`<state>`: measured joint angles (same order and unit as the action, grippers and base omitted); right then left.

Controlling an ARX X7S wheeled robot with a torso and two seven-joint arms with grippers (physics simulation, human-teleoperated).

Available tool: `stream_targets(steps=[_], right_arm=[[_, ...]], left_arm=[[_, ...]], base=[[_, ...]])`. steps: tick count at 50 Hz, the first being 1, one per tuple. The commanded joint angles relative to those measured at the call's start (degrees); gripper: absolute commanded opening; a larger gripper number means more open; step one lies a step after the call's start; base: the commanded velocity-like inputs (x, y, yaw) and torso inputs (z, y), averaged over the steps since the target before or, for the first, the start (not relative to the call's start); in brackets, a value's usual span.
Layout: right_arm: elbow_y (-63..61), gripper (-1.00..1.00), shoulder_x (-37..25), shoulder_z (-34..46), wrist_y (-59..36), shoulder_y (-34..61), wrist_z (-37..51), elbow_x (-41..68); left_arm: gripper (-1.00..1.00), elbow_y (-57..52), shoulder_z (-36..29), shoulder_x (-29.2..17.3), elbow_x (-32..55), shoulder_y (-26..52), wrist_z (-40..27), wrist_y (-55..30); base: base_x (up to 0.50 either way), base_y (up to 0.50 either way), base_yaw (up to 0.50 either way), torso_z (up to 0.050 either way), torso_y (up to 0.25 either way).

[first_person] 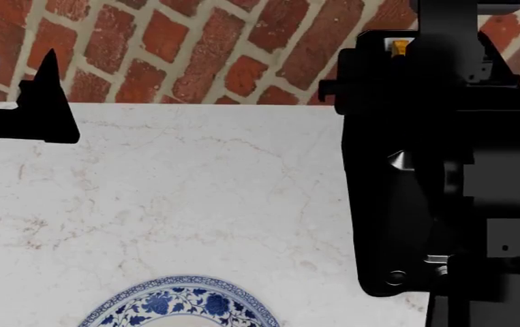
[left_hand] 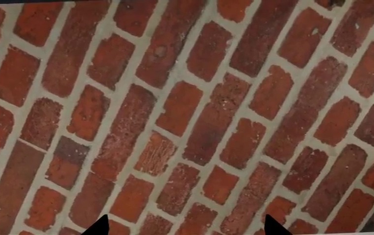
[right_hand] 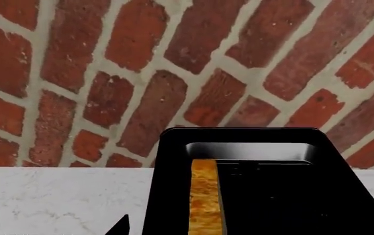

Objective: Place the toasted item on a plate.

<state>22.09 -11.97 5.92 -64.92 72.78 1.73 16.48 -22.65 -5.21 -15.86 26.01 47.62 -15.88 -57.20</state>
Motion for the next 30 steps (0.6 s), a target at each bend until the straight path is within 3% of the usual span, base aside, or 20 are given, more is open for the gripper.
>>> stream_targets(steps=[1,30], right_arm=[[-4.2,-1.0,-2.3,0.4,-5.2,-0.7,2.3,1.8],[-23.4,-1.0,-2.2,-2.8,-20.2,5.9,4.8,6.8]], left_arm=[[1.0,-0.2,0.0,-0.1,0.3,0.0,-0.2,0.0],[1.0,-1.7,0.5,-0.5,1.7,0.2,-1.2,-1.1]], base=[[-0.02,0.0,-0.01,0.0,0.013],[0.0,0.0,0.0,0.0,0.005]])
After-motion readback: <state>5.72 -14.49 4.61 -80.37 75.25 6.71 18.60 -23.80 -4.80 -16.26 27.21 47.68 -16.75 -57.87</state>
